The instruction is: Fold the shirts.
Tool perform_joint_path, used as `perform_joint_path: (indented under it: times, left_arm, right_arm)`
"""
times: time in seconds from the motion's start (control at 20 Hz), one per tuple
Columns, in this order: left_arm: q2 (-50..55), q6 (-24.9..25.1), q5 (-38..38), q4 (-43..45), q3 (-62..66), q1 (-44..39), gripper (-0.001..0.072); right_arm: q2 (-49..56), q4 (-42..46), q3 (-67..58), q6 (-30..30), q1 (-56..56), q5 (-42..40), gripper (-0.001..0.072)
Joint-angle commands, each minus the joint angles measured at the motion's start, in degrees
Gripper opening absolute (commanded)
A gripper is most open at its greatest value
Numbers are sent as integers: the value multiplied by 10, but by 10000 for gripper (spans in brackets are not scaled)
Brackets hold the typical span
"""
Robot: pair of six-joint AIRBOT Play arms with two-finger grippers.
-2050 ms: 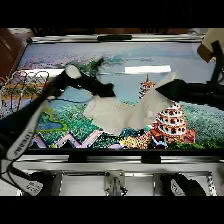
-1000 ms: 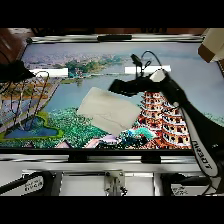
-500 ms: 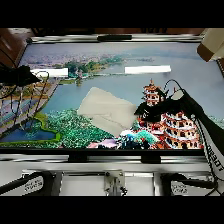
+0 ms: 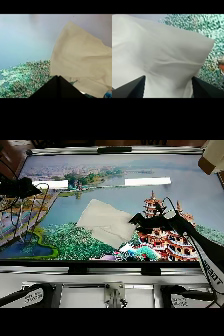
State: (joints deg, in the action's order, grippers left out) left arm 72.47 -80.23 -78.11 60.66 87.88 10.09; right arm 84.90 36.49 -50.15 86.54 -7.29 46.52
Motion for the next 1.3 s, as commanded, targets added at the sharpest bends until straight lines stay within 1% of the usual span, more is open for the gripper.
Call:
perform_joint_path:
  times: [0.0, 0.15, 0.2, 0.25, 0.3, 0.35, 0.45, 0.5, 0.55, 0.7, 0.85, 0.95, 1.1, 1.15, 1.25]
  left_arm:
    - [0, 0, 0, 0, 0, 0, 26]
    - [0, 0, 0, 0, 0, 0, 26]
    - [0, 0, 0, 0, 0, 0, 26]
    - [0, 0, 0, 0, 0, 0, 26]
    - [0, 0, 0, 0, 0, 0, 26]
    - [0, 0, 0, 0, 0, 0, 25]
    - [0, 0, 1, 0, 0, 0, 25]
    - [0, 0, 1, 0, 0, 0, 26]
    - [0, 0, 0, 0, 0, 0, 26]
    - [0, 0, 0, 0, 0, 0, 26]
    - [0, 0, 0, 0, 0, 0, 26]
    - [0, 0, 0, 0, 0, 0, 26]
    - [0, 0, 0, 0, 0, 0, 26]
    - [0, 0, 0, 0, 0, 0, 26]
    - [0, 0, 0, 0, 0, 0, 25]
  right_arm:
    - [16, -21, 2, 0, -32, -13, 682]
    - [33, -54, 2, -2, -44, -19, 678]
    - [35, -63, 2, -17, -43, -22, 490]
    - [33, -68, 2, -26, -42, -29, 116]
    - [32, -76, -1, -36, -40, -33, 37]
    - [31, -85, -11, -72, -35, -25, 39]
    - [31, -84, -51, -137, -18, 17, 38]
    - [30, -75, -81, -154, -1, 45, 38]
    - [30, -62, -111, -155, 18, 68, 38]
    - [19, -9, -206, -148, 103, 130, 38]
    - [-10, 87, -258, -110, 221, 184, 38]
    - [-42, 175, -260, -81, 306, 223, 39]
    - [-84, 348, -256, -43, 419, 311, 39]
    - [-97, 377, -245, -37, 450, 335, 39]
    - [-130, 381, -189, -38, 503, 374, 39]
